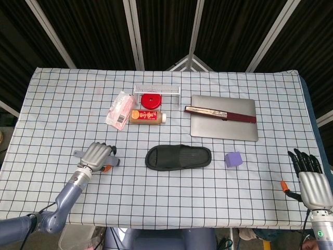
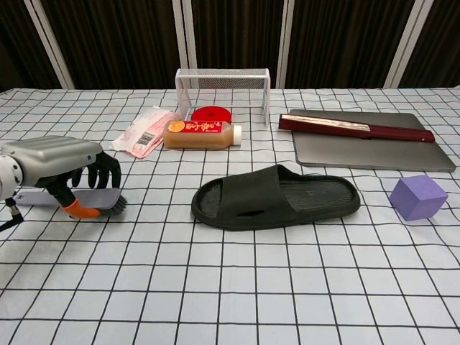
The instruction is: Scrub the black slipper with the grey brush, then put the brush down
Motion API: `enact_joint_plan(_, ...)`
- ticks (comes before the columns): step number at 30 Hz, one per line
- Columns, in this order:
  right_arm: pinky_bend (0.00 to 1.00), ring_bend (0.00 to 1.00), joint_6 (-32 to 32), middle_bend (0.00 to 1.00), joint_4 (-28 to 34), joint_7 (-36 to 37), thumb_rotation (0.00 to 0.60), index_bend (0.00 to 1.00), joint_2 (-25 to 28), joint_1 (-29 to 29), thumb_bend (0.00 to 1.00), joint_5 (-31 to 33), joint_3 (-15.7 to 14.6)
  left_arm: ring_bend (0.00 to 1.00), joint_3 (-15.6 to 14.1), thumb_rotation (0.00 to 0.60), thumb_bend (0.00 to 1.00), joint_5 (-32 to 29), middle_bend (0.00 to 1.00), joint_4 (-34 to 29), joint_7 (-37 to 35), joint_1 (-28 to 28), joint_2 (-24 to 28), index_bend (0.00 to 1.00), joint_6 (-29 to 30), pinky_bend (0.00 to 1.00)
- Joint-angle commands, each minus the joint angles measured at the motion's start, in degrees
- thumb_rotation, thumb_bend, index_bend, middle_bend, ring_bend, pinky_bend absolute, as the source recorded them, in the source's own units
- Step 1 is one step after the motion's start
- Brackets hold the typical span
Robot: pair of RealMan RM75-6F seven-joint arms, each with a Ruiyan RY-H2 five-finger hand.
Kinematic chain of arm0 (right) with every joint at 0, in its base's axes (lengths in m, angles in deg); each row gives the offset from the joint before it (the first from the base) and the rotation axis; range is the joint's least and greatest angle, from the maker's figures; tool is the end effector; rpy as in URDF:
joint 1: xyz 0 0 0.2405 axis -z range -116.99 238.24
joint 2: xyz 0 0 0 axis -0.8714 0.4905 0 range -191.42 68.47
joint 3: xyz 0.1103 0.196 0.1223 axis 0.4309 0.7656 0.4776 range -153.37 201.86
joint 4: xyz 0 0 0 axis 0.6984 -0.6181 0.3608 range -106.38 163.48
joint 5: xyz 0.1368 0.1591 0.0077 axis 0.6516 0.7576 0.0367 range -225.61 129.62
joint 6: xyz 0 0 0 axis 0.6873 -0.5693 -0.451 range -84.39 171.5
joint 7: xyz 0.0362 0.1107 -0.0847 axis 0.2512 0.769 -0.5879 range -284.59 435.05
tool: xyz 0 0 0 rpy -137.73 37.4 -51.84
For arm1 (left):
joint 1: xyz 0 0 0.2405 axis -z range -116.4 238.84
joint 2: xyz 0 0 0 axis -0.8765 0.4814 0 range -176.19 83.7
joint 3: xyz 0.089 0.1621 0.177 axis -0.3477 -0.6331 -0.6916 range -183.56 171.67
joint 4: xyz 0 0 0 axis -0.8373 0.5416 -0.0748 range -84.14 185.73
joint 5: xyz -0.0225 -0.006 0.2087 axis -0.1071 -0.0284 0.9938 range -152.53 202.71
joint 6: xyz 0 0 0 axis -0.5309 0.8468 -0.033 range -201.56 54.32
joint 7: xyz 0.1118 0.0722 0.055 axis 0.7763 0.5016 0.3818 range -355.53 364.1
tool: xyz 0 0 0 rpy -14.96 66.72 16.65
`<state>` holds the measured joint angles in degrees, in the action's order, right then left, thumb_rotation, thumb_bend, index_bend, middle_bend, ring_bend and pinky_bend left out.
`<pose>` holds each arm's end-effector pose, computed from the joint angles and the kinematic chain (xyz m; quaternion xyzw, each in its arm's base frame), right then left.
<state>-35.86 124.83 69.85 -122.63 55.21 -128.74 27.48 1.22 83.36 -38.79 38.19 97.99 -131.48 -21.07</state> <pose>-0.3160 -0.1835 0.1616 0.6024 -0.4092 0.3284 0.6015 -0.1930 0.3108 -0.0147 -0.7780 -0.3666 -0.2561 0.4413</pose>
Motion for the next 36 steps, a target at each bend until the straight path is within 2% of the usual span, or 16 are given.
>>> enact_joint_plan(1,0.0,0.0,0.14,0.0,0.0,-0.23,0.523,0.0,-0.06,-0.09,0.41,0.01,-0.03,0.43,-0.11,0.6,0.47,-0.19,0.52,-0.08,-0.29,0.29,0.22,0.43,-0.38,0.48)
enact_joint_plan(6,0.0,0.0,-0.11,0.0,0.11,-0.86,0.523,0.0,-0.25,-0.15,0.41,-0.7,-0.21,0.47,-0.19,0.6,0.5,-0.29,0.57,0.66,0.74,0.88,-0.36,0.47,0.97,0.53)
enact_joint_plan(14,0.0,0.0,-0.71,0.0,0.34,-1.01,0.524,0.0,-0.24,0.05,0.41,-1.7,-0.55,0.5,0.15,0.6,0.54,-3.39,0.59,-2.02,1.2,2.08,0.92,0.51,-0.17,0.55)
enact_joint_plan(19,0.0,0.0,-0.93,0.0,0.63,-1.19,0.523,0.0,-0.27,0.08,0.41,-2.84,-1.0,0.52,0.37,0.6,0.6,-5.72,0.62,-2.89,4.05,3.1,1.09,0.54,1.24,0.57)
enact_joint_plan(26,0.0,0.0,-2.06,0.0,1.43,-1.68,0.524,0.0,-0.37,0.49,0.41,-6.3,-2.44,0.52,2.44,0.6,0.61,-14.0,0.62,-7.56,5.67,5.9,4.17,0.54,-0.48,0.58)
enact_joint_plan(33,0.0,0.0,-2.2,0.0,2.71,-5.48,0.524,0.0,-1.91,0.34,0.41,-11.08,-4.59,0.52,3.71,0.6,0.61,-25.73,0.62,-13.04,6.84,10.86,8.16,0.54,-5.2,0.58)
enact_joint_plan(36,0.0,0.0,-1.83,0.0,3.1,-7.24,0.524,0.0,-2.85,-0.32,0.41,-13.67,-5.21,0.52,4.34,0.6,0.61,-34.01,0.61,-15.14,8.83,15.46,10.52,0.53,-6.94,0.58)
